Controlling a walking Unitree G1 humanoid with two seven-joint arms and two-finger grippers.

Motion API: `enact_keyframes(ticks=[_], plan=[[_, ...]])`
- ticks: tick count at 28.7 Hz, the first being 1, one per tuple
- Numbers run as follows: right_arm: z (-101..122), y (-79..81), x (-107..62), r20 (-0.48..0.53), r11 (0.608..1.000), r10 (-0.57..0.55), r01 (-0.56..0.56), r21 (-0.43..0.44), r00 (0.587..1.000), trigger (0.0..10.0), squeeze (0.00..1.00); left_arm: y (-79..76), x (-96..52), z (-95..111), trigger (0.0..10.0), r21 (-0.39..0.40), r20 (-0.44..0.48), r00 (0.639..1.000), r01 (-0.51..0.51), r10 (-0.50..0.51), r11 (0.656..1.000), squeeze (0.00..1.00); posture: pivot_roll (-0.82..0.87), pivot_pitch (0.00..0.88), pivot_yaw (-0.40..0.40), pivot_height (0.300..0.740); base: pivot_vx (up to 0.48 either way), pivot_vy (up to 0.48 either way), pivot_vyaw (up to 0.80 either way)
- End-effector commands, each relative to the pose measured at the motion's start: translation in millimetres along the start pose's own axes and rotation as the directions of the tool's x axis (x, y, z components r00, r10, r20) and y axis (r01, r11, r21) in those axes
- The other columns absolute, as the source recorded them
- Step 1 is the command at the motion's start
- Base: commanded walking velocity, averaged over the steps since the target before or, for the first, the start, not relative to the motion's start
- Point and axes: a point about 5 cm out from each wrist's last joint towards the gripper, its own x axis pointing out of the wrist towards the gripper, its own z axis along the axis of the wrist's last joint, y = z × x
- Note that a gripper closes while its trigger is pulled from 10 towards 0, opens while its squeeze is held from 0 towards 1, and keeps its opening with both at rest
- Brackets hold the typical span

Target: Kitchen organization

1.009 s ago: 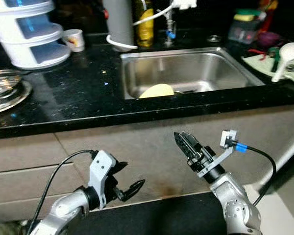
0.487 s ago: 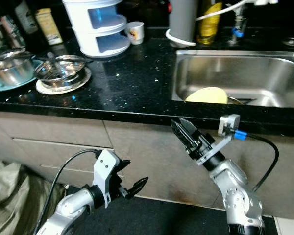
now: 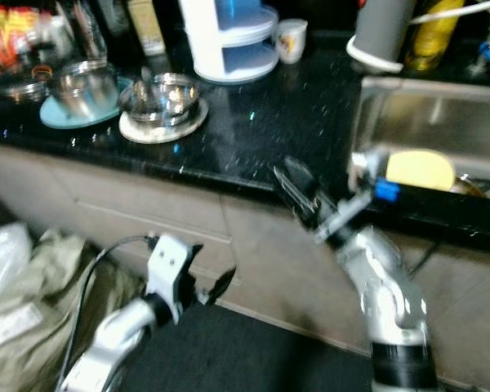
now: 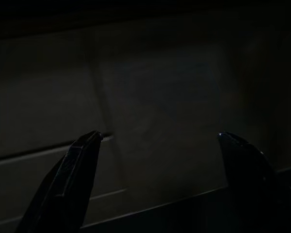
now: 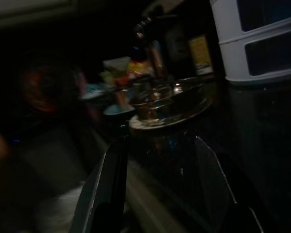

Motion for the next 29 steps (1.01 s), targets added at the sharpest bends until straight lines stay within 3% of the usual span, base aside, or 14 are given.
enact_keyframes(ticks=[1,5,9,10,13,16,18,24,29], plan=[[2,5.3,13.7,-0.005,0.997,-0.028,0.028,-0.065,1.000,10.0,0.00,1.3,-2.2,-5,10.0,0.021,-0.021,1.000,-0.003,0.003,1.000,0.00,0.06,0.000,-0.006,0.740,0.000,0.000,0.00],[11,-0.1,28.7,0.016,0.985,-0.124,0.125,-0.116,0.992,10.0,0.00,0.0,-1.3,-3,10.0,0.014,-0.013,1.000,0.007,-0.007,1.000,0.00,0.06,0.000,-0.007,0.740,0.000,0.000,0.00],[10,-8.9,44.6,-0.061,0.944,-0.247,0.226,-0.242,0.967,10.0,0.00,-2.4,-0.4,-4,10.0,0.013,-0.010,1.000,0.017,-0.017,1.000,0.00,0.06,0.000,-0.013,0.740,0.000,0.000,0.00],[9,-12.0,49.0,-0.084,0.924,-0.283,0.249,-0.289,0.955,10.0,0.00,-3.1,-0.3,-4,10.0,0.012,-0.010,1.000,0.020,-0.020,1.000,0.00,0.06,0.000,-0.015,0.740,0.000,0.000,0.00],[1,-27.8,60.1,-0.138,0.805,-0.479,0.372,-0.462,0.867,10.0,0.00,-5.9,-0.3,-5,10.0,0.012,-0.014,0.999,0.030,-0.030,0.999,0.00,0.06,0.000,-0.021,0.740,0.000,0.000,0.00],[-1,-21.0,65.2,-0.150,0.855,-0.415,0.328,-0.401,0.897,10.0,0.00,-7.6,-0.5,-5,10.0,0.013,-0.015,0.999,0.040,-0.039,0.999,0.00,0.07,0.000,-0.025,0.740,0.000,0.000,0.00],[-2,-20.4,65.8,-0.151,0.864,-0.409,0.329,-0.381,0.900,10.0,0.00,-8.7,-0.8,-5,10.0,0.012,-0.016,0.999,0.043,-0.043,0.999,0.00,0.07,0.000,-0.027,0.740,0.000,0.000,0.00],[0,-23.8,72.9,-0.153,0.856,-0.429,0.346,-0.385,0.890,10.0,0.00,-10.5,-0.9,-6,10.0,0.003,-0.019,0.998,0.052,-0.052,0.999,0.00,0.07,0.000,-0.027,0.740,0.000,0.000,-0.67],[2,-26.8,78.8,-0.140,0.843,-0.451,0.369,-0.391,0.882,10.0,0.00,-12.0,0.3,-6,10.0,0.001,-0.022,0.998,0.057,-0.057,0.998,0.00,0.06,0.000,-0.022,0.740,0.000,0.000,0.00]])
